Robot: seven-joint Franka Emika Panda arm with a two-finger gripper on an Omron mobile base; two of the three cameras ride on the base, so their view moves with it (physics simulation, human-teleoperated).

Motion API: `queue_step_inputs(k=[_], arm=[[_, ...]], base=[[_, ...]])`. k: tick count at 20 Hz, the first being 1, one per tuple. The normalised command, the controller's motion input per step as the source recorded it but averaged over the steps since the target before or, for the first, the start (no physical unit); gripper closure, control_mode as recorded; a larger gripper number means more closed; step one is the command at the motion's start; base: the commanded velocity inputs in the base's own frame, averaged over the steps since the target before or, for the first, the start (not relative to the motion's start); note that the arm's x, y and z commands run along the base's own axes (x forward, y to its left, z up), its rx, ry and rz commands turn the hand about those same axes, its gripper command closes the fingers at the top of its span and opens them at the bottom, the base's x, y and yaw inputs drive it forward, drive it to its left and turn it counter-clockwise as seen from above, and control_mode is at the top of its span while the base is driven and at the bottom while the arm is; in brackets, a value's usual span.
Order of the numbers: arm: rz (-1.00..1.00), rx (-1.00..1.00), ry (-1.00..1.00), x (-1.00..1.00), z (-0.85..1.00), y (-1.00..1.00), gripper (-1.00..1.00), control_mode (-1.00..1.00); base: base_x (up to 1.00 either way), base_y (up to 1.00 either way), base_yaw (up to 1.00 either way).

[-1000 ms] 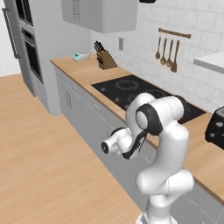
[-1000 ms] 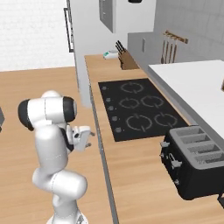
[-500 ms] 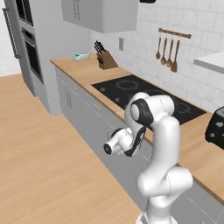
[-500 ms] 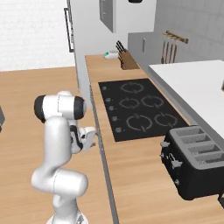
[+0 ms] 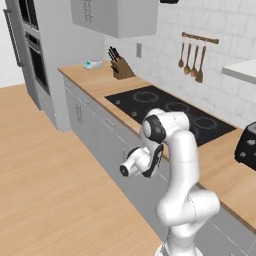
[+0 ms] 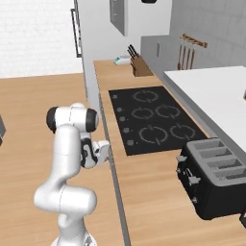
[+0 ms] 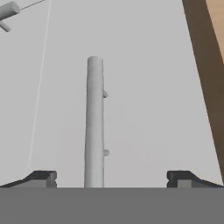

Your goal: Take a straw from the drawer in front and place it inside the glass cup on the dining counter.

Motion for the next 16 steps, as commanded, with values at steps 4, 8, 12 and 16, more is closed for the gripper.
queue_step_inputs(k=[4, 8, 12, 16], arm=[[0.00, 0.00, 0.00, 0.56, -0.26, -0.10, -1.00, -1.00], [0.00, 0.00, 0.00, 0.46, -0.26, -0.01, 1.00, -1.00], [0.00, -0.02, 0.00, 0.33, -0.19, -0.07, 1.00, -1.00], [0.00, -0.01, 0.00, 0.19, -0.20, -0.19, 1.00, -1.00]], base=[[0.00, 0.00, 0.00], [0.00, 0.00, 0.00], [0.00, 0.00, 0.00], [0.00, 0.00, 0.00]])
